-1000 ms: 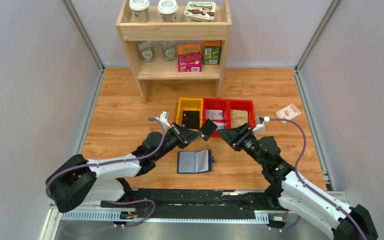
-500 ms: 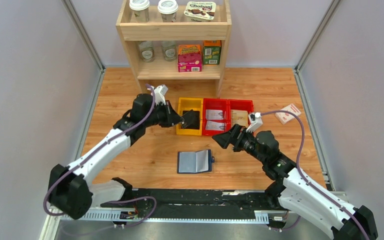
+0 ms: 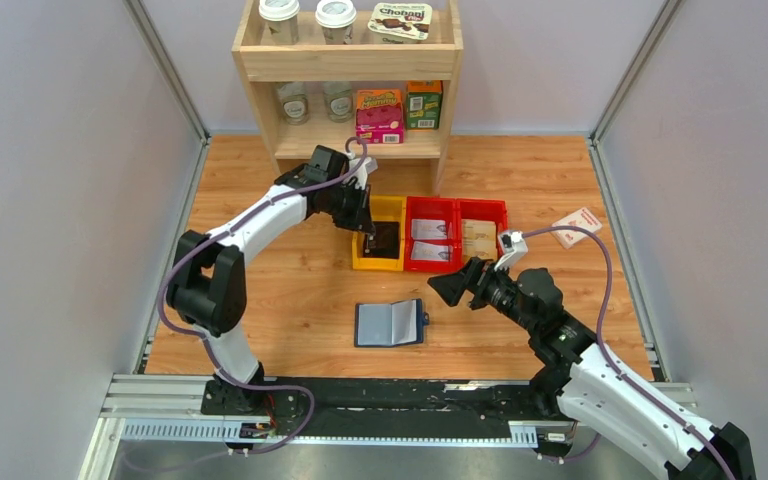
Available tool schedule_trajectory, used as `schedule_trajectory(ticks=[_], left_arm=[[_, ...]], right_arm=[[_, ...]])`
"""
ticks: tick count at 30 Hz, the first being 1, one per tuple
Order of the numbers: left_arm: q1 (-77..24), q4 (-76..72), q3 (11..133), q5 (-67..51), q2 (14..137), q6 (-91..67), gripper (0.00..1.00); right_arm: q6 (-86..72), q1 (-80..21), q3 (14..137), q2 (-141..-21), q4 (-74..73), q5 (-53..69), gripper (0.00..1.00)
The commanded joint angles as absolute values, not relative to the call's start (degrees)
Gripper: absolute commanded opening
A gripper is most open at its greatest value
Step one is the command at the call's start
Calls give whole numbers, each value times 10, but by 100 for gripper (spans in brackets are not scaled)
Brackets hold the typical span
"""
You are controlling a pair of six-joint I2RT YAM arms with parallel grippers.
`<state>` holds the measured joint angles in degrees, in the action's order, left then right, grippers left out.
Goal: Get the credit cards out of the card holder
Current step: Place the credit card in the storage box.
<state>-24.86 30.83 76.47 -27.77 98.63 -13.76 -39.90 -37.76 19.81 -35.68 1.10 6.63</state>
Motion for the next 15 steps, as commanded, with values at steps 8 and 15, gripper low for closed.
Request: schedule_trajectory(ticks=[8,15], left_arm=[[-244,351,850,-307,1085,-70,0],[-253,330,837,-286,1092,-91,15]], right_arm=[[-374,-380,194,-347,38,74,100],[-378,-380,197,-348,31,68,100]])
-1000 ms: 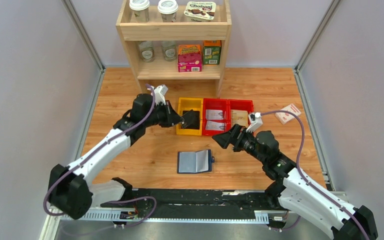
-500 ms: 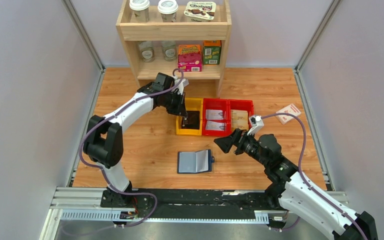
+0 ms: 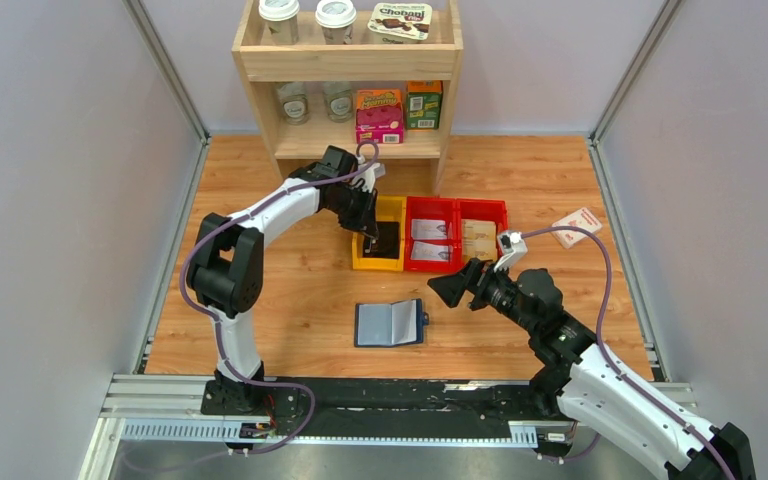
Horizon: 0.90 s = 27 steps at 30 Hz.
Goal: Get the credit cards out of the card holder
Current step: Place the credit card in the storage box.
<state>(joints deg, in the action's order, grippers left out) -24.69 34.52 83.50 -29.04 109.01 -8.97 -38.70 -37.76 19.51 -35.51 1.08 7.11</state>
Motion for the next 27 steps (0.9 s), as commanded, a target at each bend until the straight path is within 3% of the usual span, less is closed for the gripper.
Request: schedule_trajectory(ticks=[1,6,19,26,27], left_arm=[[-256,332,838,-278,1092,-93,16],[-258,344,840,-216,1079,-97,30],[-265,402,874,-114,1001,-119,46],[-293,403,784,-71,831,-199,53],[-293,398,752,-62,811,-216,62]], right_arm=[[-378,-380,198,-348,28,67,100],[-377,-380,207,-345,10,63,100],[-353,-380,243,-335,-63,53,100],[-332,-396,302,-402,-102,69,100],[-327,-409,315,-420,-113,61,100]])
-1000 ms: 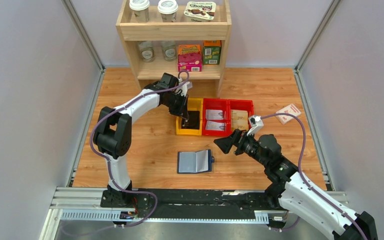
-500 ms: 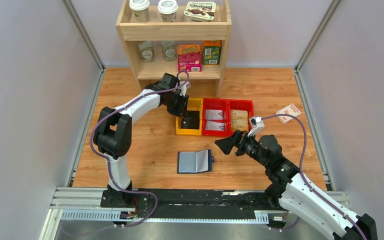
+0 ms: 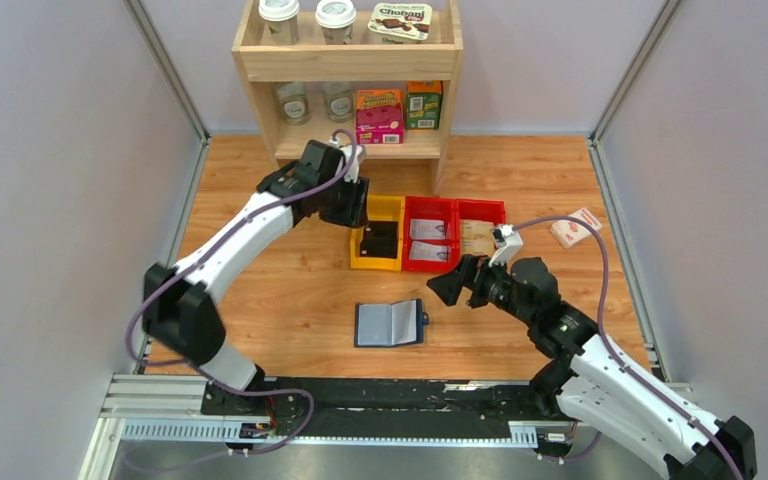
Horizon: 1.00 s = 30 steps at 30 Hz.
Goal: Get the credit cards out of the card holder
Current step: Place the credit card in the storage box, then remove the credit card from the card holder.
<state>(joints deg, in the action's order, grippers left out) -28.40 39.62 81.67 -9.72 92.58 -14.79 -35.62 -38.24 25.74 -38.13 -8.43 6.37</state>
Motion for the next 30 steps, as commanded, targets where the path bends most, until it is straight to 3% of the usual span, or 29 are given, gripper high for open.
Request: schedule_trajectory(ticks=[1,6,11,18,23,30], left_arm=[[-293,396,730,-55,768,-226,66],[-292,395,584,-5,612,-289,75],[-292,407,482,11,448,-319,92],[-292,401,367,29,251,-370,97],[-291,415,342,18,221,-380,96],[-292,425,358,-32,300,-348,94]], right_arm=[[-319,-423,332,-437,-126,51,100],[-287,-538,434,-572,-208,-42,100],[-294,-625,543,-719,-287,-114,100],[-329,-669,662,-901,-366,-116,98],[-337,-679,714,-977,-395,-109,98],[-336,-679,747,-1043,-415,-90,93]])
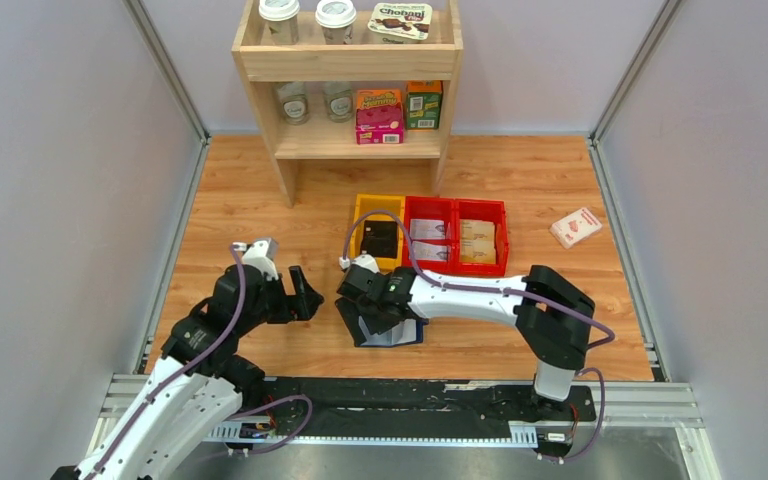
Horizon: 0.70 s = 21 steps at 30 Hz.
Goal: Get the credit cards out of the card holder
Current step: Remove the credit card from the card holder.
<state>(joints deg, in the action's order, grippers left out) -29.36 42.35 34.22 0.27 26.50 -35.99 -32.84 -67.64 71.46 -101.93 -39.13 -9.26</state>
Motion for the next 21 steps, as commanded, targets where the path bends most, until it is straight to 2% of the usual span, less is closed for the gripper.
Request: schedule_trajectory(ticks=[1,10,18,21], left_arm=[[-291,422,358,-34,308,-350,94],[-293,370,340,-85,338,-362,88],[-299,327,335,-112,368,-380,87],[-305,314,338,-116,383,-386,87]], right_arm=[[-337,-679,751,-1050,-417,-91,93],[-331,-674,755,-1078,-428,-93,89],[-332,-651,707,-1037,-410,-101,75],[-330,-639,687,-1026,-399,-90,67]])
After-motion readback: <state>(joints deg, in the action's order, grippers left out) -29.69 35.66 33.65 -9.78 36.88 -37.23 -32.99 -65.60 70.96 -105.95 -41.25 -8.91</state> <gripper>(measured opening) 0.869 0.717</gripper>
